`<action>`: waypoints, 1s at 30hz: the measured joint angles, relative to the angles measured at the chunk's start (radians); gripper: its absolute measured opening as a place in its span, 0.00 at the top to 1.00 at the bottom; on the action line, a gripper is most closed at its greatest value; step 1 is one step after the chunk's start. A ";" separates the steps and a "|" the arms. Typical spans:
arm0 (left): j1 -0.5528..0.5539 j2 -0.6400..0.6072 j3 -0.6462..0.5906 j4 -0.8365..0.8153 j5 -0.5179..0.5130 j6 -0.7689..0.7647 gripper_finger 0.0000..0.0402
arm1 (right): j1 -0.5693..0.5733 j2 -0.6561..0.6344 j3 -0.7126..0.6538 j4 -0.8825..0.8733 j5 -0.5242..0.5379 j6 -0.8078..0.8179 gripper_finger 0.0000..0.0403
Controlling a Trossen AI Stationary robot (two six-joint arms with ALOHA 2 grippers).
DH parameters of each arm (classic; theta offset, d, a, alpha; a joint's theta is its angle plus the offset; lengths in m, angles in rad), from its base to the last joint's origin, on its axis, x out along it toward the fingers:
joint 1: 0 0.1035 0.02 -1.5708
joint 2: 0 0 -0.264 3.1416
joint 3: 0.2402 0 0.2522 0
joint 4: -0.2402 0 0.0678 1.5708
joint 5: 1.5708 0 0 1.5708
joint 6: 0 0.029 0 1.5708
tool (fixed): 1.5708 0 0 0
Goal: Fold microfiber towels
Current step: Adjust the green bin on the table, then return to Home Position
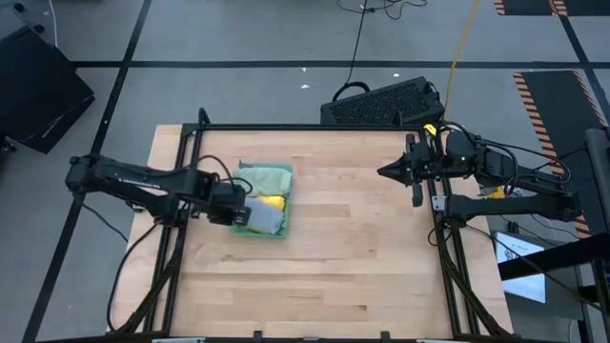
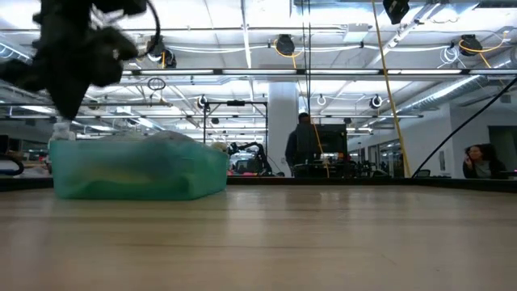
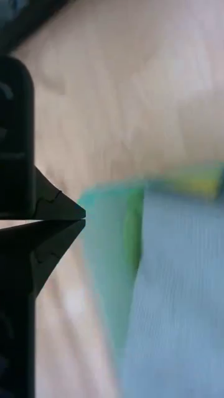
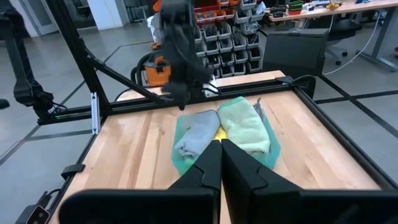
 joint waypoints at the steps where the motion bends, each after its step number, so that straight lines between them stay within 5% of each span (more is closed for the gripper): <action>1: -0.006 -0.010 0.029 0.000 -0.005 0.002 0.99 | 0.000 0.000 0.000 0.000 -0.002 0.000 1.00; 5: -0.023 -0.034 0.178 -0.044 -0.094 0.105 0.98 | 0.001 -0.003 0.000 0.000 -0.003 0.000 1.00; 13: -0.033 -0.036 0.531 -0.031 -0.235 0.878 0.98 | 0.000 -0.062 0.000 0.002 -0.002 -0.003 1.00; 16: -0.033 -0.038 0.607 0.034 -0.372 1.067 0.98 | 0.001 -0.093 0.000 0.000 -0.002 0.002 1.00; 20: -0.030 -0.038 0.618 0.192 -0.508 1.217 0.98 | 0.001 -0.128 -0.007 -0.001 0.028 -0.049 1.00; 23: -0.012 -0.040 0.585 0.329 -0.483 1.335 0.98 | 0.004 -0.151 -0.048 0.035 0.030 -0.106 1.00; 30: -0.007 -0.039 0.429 0.532 -0.473 1.335 0.99 | 0.004 -0.162 -0.218 0.191 0.026 -0.130 1.00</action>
